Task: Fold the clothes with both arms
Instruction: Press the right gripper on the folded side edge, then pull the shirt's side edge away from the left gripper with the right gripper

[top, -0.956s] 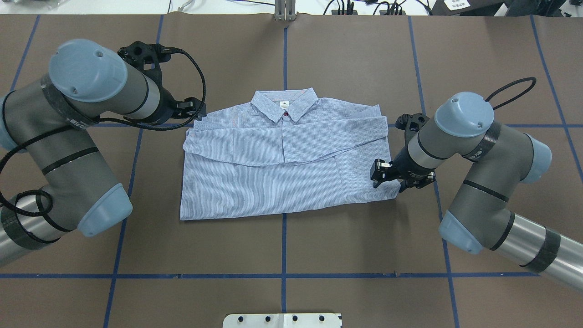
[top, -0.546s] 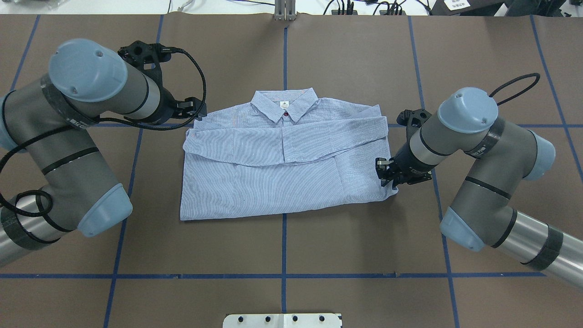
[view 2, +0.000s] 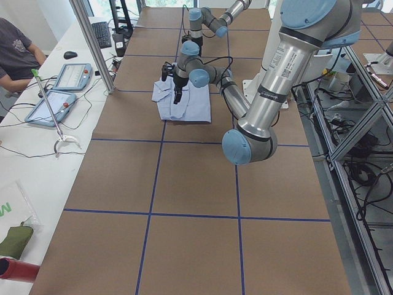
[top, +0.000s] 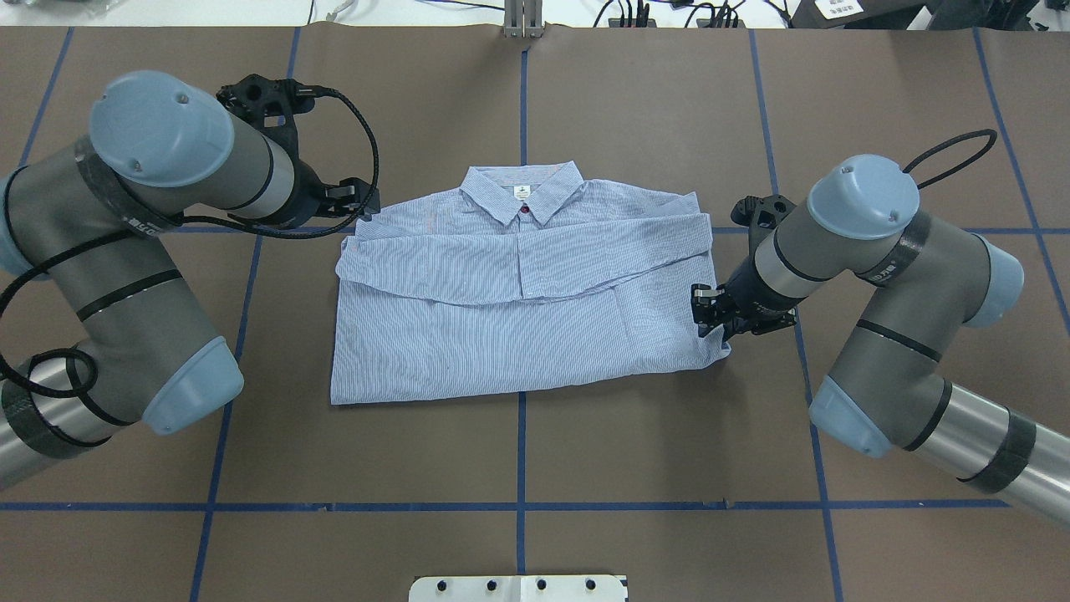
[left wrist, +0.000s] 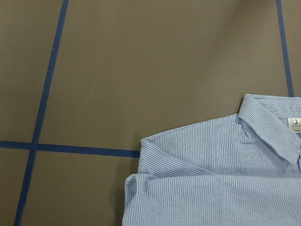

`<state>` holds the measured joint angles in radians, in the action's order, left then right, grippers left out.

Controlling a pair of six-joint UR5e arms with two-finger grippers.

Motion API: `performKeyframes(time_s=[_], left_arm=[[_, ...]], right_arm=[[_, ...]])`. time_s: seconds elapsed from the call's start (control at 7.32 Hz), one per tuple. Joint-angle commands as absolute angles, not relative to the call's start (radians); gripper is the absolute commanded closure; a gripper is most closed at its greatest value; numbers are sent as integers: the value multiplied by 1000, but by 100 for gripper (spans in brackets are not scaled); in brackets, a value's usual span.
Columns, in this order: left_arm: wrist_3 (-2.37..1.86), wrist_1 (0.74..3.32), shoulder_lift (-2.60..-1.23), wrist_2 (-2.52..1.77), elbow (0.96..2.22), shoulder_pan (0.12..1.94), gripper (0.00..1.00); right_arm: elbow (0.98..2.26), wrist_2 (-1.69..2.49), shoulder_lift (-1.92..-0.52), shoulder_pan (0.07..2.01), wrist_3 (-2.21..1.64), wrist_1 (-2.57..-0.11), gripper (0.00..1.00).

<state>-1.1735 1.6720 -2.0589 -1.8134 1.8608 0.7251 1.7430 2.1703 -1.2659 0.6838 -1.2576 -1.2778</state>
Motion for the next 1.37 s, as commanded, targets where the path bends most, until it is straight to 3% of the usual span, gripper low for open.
performKeyframes(time_s=[0.0,0.41,1.23], left_arm=[[-1173,1672,-2065,-1813,1859,724,0],[-1172,1671,-2063,-1812,1858,724,0],[-1180,1669,-2065,-1763,1861,707,0]], right_arm=[[1752,2175,-1267,686,-1258,-1278,100],[1828,2190,-1317,683,-1259,-1276,100],[2152,2189,-1644,479,-1342,-1278,100]])
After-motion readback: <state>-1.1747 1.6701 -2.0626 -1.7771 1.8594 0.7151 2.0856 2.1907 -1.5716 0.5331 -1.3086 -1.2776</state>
